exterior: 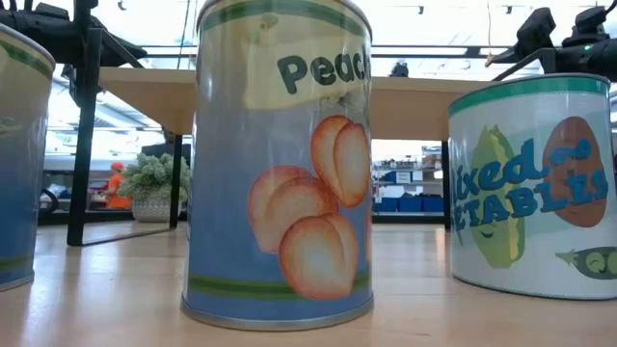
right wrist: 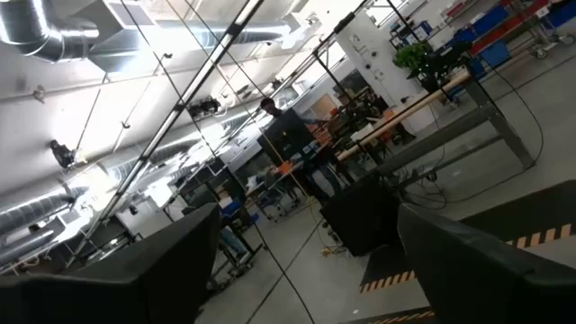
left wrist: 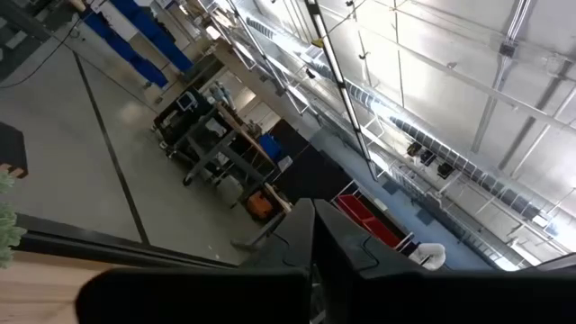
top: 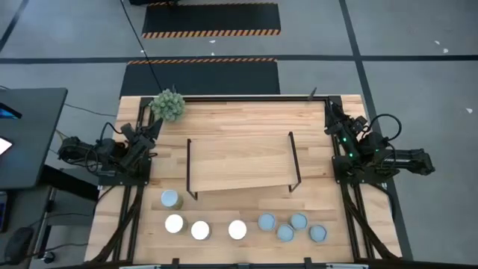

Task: Pick and place cans onto a shelf

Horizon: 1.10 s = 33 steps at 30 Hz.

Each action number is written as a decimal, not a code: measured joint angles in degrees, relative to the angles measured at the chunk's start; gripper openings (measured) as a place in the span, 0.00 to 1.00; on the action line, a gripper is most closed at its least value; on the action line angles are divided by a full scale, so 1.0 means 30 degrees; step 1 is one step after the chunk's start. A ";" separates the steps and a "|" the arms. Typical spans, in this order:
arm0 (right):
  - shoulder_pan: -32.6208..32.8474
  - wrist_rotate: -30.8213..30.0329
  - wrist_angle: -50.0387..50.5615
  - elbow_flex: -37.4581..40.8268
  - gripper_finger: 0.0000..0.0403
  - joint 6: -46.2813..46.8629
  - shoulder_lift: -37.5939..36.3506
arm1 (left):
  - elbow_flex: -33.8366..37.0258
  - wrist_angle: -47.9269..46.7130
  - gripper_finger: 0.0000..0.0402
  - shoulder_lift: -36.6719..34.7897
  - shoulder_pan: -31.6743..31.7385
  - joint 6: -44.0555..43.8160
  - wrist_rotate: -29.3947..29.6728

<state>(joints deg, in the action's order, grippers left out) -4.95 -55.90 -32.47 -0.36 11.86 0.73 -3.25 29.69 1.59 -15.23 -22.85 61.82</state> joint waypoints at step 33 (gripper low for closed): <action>-0.0027 -0.0161 -0.0167 0.0000 0.86 0.1351 0.0000 | 0.0000 0.1075 0.03 -0.0001 0.0001 -0.2677 0.0000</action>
<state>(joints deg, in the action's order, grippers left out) -5.03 -56.38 -32.97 -0.36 15.91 0.73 -3.25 32.92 1.58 -15.22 -30.88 61.82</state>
